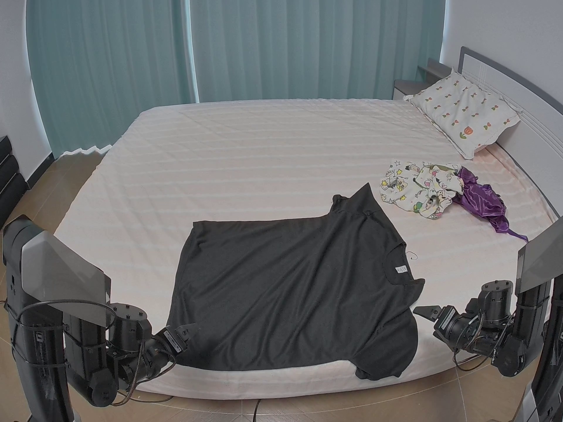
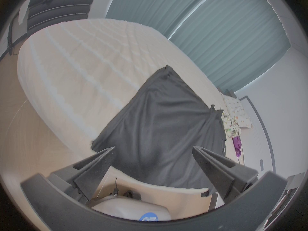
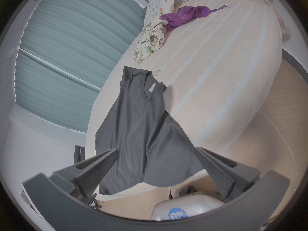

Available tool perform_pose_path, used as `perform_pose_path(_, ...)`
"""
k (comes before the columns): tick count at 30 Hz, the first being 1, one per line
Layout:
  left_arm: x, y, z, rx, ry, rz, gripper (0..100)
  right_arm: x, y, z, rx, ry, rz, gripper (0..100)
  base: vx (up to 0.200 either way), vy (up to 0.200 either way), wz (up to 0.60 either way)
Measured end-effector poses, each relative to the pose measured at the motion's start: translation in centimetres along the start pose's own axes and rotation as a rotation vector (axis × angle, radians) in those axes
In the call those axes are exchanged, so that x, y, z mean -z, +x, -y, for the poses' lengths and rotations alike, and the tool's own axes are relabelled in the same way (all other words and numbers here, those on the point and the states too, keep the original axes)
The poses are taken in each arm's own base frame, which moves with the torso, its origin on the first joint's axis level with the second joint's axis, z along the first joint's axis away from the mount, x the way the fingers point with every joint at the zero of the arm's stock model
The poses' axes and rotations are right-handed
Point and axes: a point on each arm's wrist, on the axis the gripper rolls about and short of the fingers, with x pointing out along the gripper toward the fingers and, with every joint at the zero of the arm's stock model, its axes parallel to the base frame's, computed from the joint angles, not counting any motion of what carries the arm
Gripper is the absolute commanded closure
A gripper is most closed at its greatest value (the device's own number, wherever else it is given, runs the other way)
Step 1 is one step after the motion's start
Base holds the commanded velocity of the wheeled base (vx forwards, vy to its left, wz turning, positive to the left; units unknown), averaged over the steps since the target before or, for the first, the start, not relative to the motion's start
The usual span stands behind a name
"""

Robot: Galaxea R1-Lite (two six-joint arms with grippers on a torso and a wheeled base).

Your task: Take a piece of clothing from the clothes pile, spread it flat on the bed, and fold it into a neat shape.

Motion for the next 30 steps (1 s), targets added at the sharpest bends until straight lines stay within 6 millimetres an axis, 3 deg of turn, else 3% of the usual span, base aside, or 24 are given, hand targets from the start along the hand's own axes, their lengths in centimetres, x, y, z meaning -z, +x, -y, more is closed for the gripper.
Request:
perform_pose_path(14, 1.5, 0.6, -0.9, -0.073, 0.038, -0.036, 0, 0.4, -0.3, 0.4, 0.024, 0.004, -0.02, 0, 0.0, 0.0, 0.0)
perform_pose_path(30, 3.1, 3.1, -1.1, -0.159, 0.103, 0.026, 0, 0.5, -0.3, 0.4, 0.026, 0.002, -0.025, 0, 0.0, 0.0, 0.0)
